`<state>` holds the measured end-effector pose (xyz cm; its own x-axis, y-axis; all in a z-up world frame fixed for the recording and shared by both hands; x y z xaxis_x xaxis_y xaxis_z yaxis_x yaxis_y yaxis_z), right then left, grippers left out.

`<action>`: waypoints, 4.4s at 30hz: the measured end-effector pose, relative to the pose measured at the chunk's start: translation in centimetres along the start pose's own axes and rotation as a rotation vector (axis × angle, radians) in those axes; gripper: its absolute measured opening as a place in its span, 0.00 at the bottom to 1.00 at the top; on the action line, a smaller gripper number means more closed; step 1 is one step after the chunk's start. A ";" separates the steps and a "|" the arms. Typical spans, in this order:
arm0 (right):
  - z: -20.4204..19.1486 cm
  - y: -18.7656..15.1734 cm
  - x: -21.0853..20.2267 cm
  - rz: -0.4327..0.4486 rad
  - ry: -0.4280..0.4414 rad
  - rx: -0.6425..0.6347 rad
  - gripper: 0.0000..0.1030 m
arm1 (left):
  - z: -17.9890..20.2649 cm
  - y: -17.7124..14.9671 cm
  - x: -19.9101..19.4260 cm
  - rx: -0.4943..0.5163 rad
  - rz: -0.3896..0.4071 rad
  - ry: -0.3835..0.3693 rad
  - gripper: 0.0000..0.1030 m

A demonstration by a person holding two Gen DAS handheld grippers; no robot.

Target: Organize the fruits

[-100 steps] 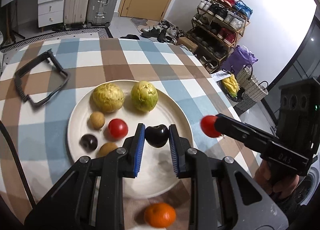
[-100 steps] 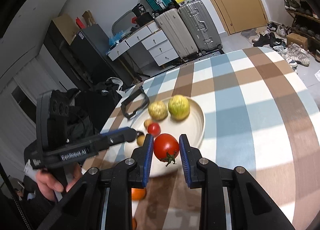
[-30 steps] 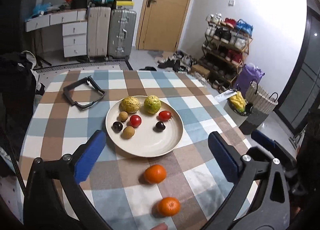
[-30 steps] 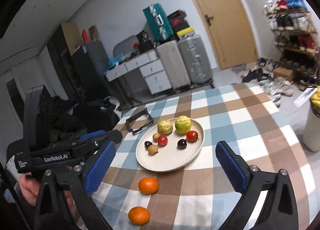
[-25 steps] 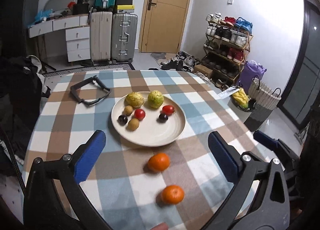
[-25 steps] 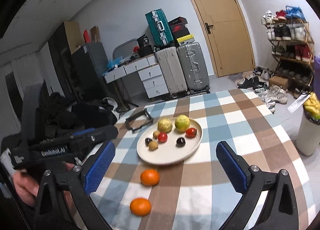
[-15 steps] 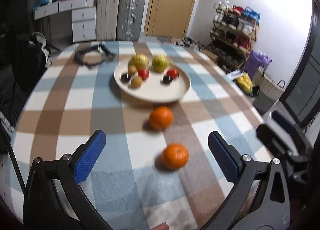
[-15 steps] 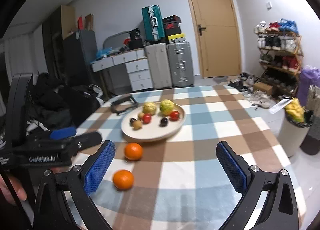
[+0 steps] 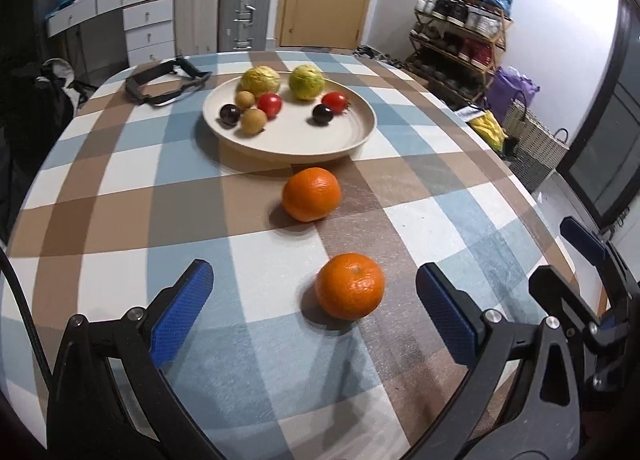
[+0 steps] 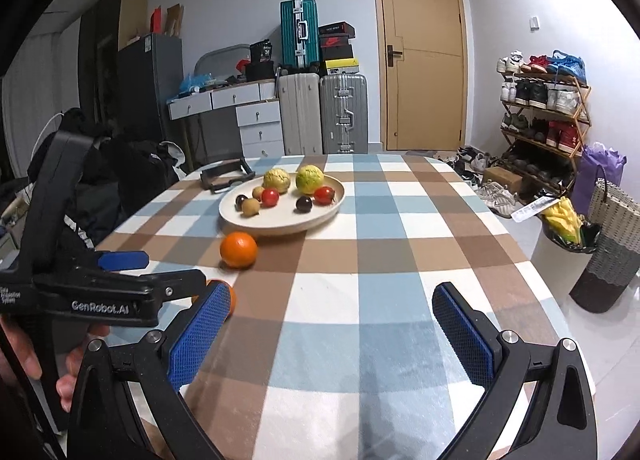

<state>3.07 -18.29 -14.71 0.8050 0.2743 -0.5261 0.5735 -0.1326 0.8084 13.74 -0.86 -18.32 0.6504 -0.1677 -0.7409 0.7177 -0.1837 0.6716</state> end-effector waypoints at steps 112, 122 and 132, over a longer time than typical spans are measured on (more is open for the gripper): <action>-6.1 11.3 28.2 -0.452 0.259 0.083 0.42 | -7.8 13.8 13.8 -0.022 0.043 -0.186 0.36; -5.2 12.9 25.1 -0.369 0.252 0.109 0.52 | -8.1 14.2 12.0 -0.025 0.054 -0.155 0.37; -2.7 15.0 15.3 -0.130 0.232 0.147 0.78 | -7.3 14.3 3.9 -0.024 0.188 -0.035 0.78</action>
<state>23.61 -13.49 -9.93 0.6769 0.5058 -0.5347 0.6989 -0.2139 0.6825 28.35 2.94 -11.63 0.7649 -0.2303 -0.6015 0.5904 -0.1227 0.7977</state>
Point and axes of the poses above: each gripper's, at about its wrist camera, not at the fingertips, and x roughly the way its jaws point, z to its right, y to its top, the point moved 7 cm from there along x, roughly the way its jaws point, and after that the axes turned 14 degrees about x, right-handed, at the moved point
